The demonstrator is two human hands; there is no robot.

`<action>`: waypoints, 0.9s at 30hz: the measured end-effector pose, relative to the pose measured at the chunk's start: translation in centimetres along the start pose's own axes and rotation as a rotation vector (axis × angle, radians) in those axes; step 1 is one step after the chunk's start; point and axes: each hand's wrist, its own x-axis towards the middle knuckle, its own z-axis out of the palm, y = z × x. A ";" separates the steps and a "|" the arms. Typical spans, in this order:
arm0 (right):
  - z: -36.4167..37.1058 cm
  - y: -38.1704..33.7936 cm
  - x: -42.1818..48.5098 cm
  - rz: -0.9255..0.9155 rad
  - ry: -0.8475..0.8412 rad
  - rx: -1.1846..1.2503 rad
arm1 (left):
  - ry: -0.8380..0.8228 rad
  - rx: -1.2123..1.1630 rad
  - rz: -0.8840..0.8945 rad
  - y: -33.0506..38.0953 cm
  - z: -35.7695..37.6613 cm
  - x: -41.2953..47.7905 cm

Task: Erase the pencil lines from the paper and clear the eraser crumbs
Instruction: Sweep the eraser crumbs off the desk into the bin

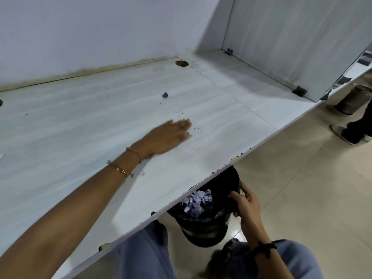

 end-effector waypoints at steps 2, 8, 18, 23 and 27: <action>-0.1 0.0 0.4 -0.002 0.011 -0.004 | 0.090 -0.135 -0.095 -0.2 -0.4 -0.7; -0.3 0.0 1.1 -0.024 0.039 -0.029 | 0.216 -0.002 -0.613 -7.7 -2.0 1.0; -0.4 -1.2 1.1 0.016 0.048 -0.010 | 0.236 -0.407 -0.137 -3.0 -1.5 2.4; -0.6 -1.5 1.0 0.004 0.031 -0.006 | 0.066 0.048 -0.211 -5.5 -2.3 4.7; -0.8 -1.2 1.2 0.001 0.030 0.000 | -0.067 -0.071 0.021 -2.4 -1.5 5.8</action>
